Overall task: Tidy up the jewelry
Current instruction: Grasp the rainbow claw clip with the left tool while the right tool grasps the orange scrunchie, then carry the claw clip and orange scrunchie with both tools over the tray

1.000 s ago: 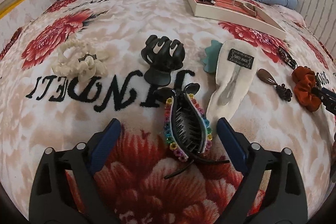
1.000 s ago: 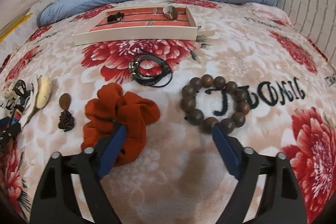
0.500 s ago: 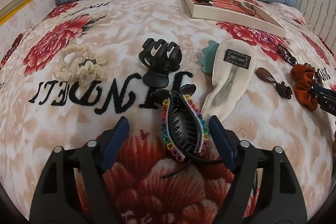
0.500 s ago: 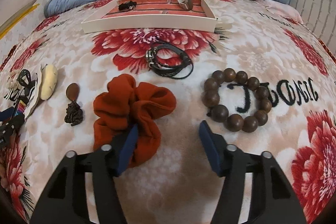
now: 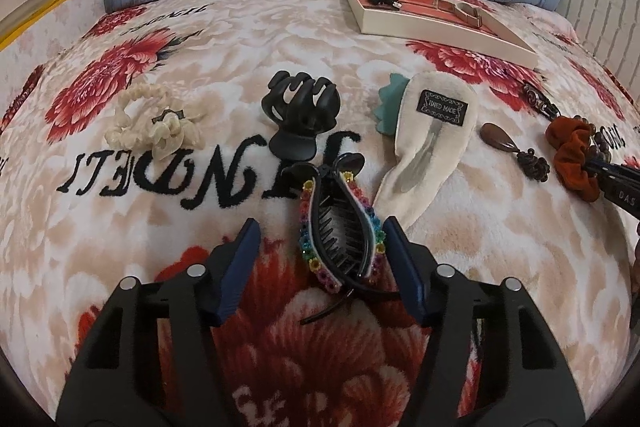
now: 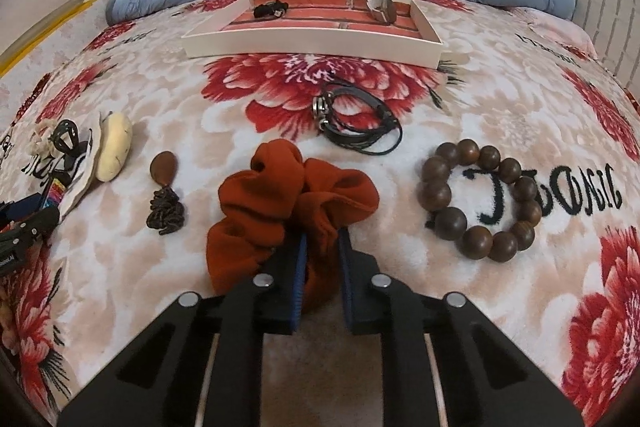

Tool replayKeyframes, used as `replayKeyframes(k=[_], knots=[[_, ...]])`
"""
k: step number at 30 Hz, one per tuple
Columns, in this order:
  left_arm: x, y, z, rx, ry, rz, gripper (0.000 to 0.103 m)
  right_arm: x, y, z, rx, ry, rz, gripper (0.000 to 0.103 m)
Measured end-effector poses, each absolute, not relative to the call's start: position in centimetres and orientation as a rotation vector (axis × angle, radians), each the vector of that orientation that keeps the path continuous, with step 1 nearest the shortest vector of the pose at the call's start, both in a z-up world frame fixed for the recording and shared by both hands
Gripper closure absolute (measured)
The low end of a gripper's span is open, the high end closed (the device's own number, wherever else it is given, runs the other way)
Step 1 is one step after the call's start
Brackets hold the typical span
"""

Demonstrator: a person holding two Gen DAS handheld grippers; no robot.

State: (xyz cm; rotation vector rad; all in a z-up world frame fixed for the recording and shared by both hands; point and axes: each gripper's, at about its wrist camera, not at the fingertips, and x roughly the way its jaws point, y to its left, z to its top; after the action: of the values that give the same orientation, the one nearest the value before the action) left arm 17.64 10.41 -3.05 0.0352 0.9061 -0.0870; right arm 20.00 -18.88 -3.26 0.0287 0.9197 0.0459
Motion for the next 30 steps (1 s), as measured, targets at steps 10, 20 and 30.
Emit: replayKeyframes(k=[10,20,30], knots=[[17.5,9.9,-3.0,0.061,0.919,-0.085,0.062,19.7,-18.8,-2.7,0.026,0.893,0.056,0.095],[16.6,10.0,-2.2,0.059,0.901,-0.061,0.066,19.1,-20.3,-1.4,0.045,0.857,0.052,0.096],[16.8,10.0,0.1,0.079,0.824,-0.019,0.066,19.3,-20.6,-0.1,0.003,0.792,0.049,0.096]])
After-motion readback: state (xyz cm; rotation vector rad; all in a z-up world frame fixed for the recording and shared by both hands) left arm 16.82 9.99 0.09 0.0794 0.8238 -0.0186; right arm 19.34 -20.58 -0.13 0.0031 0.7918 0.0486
